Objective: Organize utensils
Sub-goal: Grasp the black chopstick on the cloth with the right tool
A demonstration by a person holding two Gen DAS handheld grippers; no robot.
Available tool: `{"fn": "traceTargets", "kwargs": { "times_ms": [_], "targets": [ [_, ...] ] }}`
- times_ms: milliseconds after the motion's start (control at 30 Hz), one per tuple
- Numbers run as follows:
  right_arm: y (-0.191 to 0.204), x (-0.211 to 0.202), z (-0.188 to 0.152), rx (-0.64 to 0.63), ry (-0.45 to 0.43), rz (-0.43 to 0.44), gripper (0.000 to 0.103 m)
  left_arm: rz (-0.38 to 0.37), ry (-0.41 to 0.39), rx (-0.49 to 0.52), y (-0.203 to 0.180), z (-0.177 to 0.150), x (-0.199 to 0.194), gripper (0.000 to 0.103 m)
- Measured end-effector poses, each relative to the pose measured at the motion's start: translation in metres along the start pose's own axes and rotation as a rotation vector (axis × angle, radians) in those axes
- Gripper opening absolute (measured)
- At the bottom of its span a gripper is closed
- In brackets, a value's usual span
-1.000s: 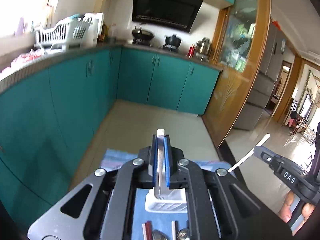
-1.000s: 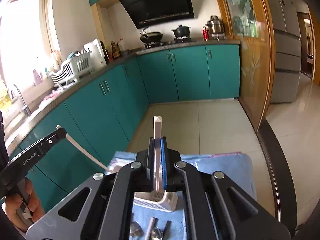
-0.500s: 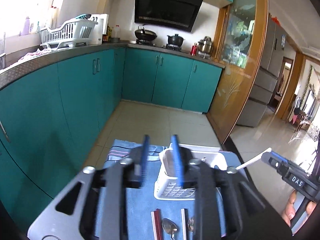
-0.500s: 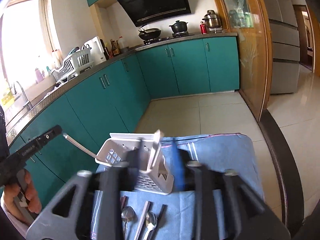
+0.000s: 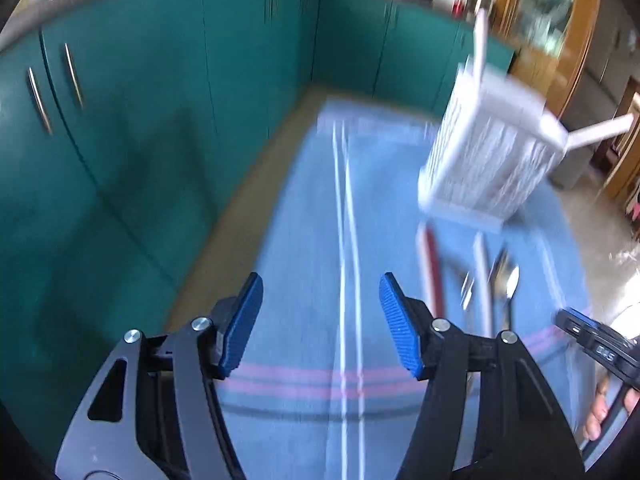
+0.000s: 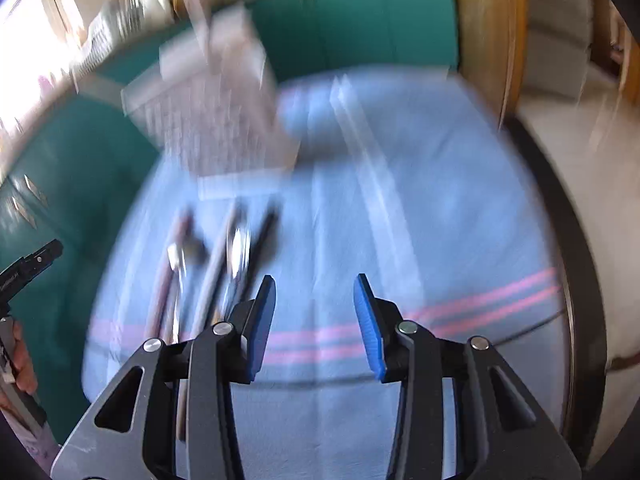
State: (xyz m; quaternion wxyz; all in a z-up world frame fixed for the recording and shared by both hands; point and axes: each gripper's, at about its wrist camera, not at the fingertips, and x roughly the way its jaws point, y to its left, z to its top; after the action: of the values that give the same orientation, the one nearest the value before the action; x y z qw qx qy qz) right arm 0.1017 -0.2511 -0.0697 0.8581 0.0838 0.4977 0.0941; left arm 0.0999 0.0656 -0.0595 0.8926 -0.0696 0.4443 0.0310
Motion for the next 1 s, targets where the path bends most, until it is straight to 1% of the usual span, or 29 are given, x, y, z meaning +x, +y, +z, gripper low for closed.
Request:
{"fn": "traceTargets", "kwargs": {
  "times_ms": [33,100,167,333,500,633,700,800,867,933,1000],
  "targets": [
    [0.011,0.009,-0.003,-0.027,0.018,-0.01,0.04,0.001,0.015,0.0,0.001,-0.005,0.004,0.061],
    [0.027,0.02,-0.007,-0.074,0.029,-0.045,0.04,0.003,0.038,0.001,0.004,-0.016,0.007,0.069],
    [0.04,0.024,-0.008,-0.116,0.023,-0.071,0.04,0.004,0.048,0.009,0.007,-0.022,0.008,0.072],
    [0.053,0.025,-0.013,-0.152,0.029,-0.094,0.04,-0.007,0.078,0.001,0.009,-0.023,0.014,0.072],
    [0.057,0.02,-0.011,-0.156,0.027,-0.072,0.04,-0.031,0.104,0.036,-0.007,-0.026,0.022,0.073],
    [0.061,0.026,-0.012,-0.166,0.049,-0.084,0.04,-0.041,0.12,0.068,-0.019,-0.028,0.028,0.073],
    [0.062,0.028,-0.013,-0.171,0.056,-0.104,0.04,-0.041,0.124,0.076,-0.021,-0.03,0.029,0.076],
    [0.067,0.029,-0.014,-0.184,0.062,-0.14,0.04,-0.041,0.137,0.088,-0.021,-0.033,0.031,0.076],
    [0.066,0.029,-0.013,-0.174,0.06,-0.158,0.036,-0.043,0.14,0.094,-0.023,-0.034,0.032,0.076],
    [0.06,0.028,-0.012,-0.155,0.059,-0.176,0.017,-0.053,0.136,0.101,-0.027,-0.034,0.032,0.076],
    [0.05,0.025,-0.01,-0.116,0.062,-0.178,0.01,-0.057,0.131,0.109,-0.029,-0.034,0.03,0.076]
  ]
}}
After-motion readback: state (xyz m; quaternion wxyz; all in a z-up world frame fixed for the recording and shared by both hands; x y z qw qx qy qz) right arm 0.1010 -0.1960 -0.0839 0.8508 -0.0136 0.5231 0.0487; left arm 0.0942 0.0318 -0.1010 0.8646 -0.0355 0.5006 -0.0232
